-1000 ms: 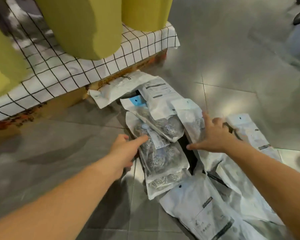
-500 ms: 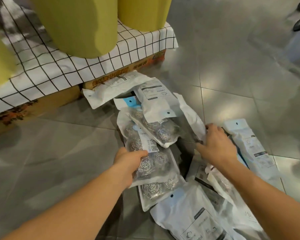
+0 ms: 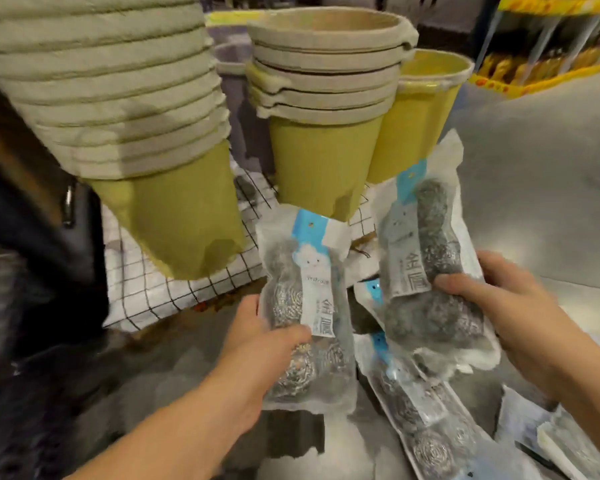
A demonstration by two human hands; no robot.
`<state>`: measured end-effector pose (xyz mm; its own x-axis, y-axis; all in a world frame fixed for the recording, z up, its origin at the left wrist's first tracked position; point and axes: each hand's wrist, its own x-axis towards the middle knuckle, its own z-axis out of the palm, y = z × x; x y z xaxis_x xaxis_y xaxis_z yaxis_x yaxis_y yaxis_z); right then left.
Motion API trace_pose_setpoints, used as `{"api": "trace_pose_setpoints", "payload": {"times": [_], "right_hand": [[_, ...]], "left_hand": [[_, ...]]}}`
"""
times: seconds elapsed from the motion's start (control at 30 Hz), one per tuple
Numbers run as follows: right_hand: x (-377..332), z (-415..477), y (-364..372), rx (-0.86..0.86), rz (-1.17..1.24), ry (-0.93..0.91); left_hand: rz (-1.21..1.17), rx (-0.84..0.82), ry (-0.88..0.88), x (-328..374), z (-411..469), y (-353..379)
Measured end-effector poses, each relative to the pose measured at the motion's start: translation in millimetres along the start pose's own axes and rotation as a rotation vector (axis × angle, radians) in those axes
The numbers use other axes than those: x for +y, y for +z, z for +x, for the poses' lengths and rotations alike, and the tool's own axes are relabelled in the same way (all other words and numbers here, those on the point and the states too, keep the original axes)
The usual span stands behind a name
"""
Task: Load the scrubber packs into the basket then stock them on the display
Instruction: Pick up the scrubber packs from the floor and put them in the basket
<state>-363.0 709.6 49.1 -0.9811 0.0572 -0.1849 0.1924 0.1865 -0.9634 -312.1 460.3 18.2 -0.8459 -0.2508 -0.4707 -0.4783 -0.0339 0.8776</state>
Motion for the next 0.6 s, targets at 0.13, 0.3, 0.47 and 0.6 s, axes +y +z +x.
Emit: {"api": "trace_pose_setpoints", "payload": {"times": [0.13, 0.3, 0.47, 0.6], "right_hand": [[-81, -41, 68, -0.184, 0.129, -0.145], [-168, -88, 162, -0.379, 0.237, -0.326], [-210, -141, 292, -0.616, 0.192, -0.408], [-207, -180, 399, -0.737, 0.108, -0.293]], "left_hand": [[-0.079, 0.063, 0.164, 61, -45, -80], [-0.048, 0.241, 0.271, 108, -108, -214], [-0.096, 0.455, 0.258, 98, -165, -365], [-0.145, 0.582, 0.156, 54, -191, -462]]}}
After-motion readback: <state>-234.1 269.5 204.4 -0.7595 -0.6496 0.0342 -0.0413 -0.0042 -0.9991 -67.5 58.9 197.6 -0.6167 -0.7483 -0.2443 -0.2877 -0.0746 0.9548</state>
